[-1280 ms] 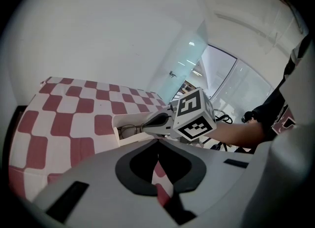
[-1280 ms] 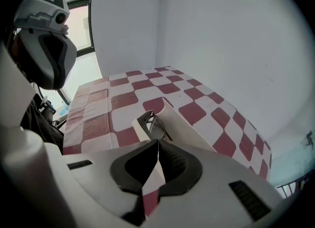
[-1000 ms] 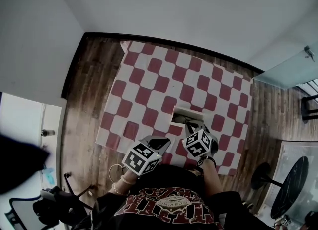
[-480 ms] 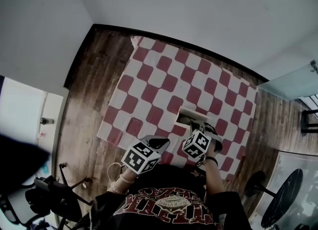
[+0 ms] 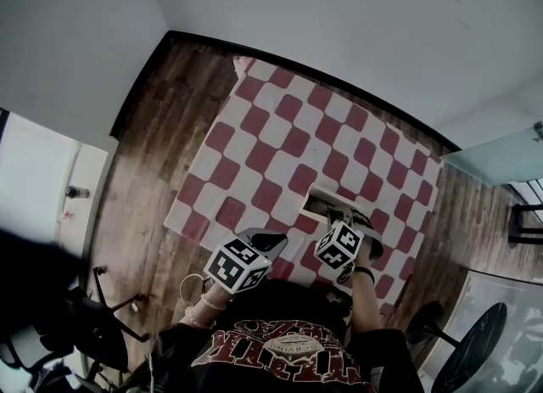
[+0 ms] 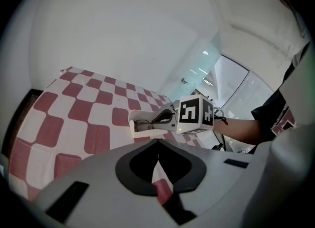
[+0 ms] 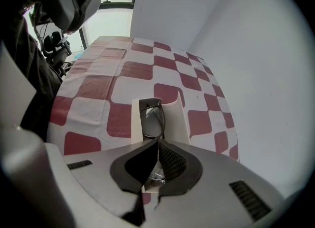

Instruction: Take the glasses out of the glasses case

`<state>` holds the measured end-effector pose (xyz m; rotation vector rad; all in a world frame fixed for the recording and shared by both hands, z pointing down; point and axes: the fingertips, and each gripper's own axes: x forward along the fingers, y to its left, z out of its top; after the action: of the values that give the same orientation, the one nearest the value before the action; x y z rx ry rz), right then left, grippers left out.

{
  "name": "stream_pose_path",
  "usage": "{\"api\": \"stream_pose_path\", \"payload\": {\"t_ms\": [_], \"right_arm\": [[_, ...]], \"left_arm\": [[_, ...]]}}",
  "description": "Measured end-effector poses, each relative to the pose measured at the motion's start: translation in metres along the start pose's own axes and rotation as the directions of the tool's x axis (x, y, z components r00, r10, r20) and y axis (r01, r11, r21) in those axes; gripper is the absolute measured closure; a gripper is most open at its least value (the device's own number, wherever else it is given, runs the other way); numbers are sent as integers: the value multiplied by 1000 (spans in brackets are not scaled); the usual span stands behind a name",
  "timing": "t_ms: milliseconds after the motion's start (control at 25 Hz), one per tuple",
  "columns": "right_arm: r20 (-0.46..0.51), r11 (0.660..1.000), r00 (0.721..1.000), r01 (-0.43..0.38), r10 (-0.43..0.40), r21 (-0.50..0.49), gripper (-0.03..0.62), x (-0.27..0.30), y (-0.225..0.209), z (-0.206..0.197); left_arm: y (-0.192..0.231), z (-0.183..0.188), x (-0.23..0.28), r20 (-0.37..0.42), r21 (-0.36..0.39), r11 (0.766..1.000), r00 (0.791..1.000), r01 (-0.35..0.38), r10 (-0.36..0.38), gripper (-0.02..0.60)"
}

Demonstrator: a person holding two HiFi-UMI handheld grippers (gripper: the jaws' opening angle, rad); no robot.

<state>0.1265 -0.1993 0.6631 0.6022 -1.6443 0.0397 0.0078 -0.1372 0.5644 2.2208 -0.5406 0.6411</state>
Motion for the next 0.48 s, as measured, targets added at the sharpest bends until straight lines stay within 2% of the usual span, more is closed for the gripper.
{"api": "stream_pose_path", "payload": {"t_ms": [160,480], "right_arm": [[1,998,998,-60,60,-11,572,0,1,0],[-28,996,998,-49,47,-75,571,-1,-5,0]], "left_arm": [[2,1,1,5,-5,1000,1000,-1,1,572],[4,1,0,9,-14,1000,1000,3,-3,572]]}}
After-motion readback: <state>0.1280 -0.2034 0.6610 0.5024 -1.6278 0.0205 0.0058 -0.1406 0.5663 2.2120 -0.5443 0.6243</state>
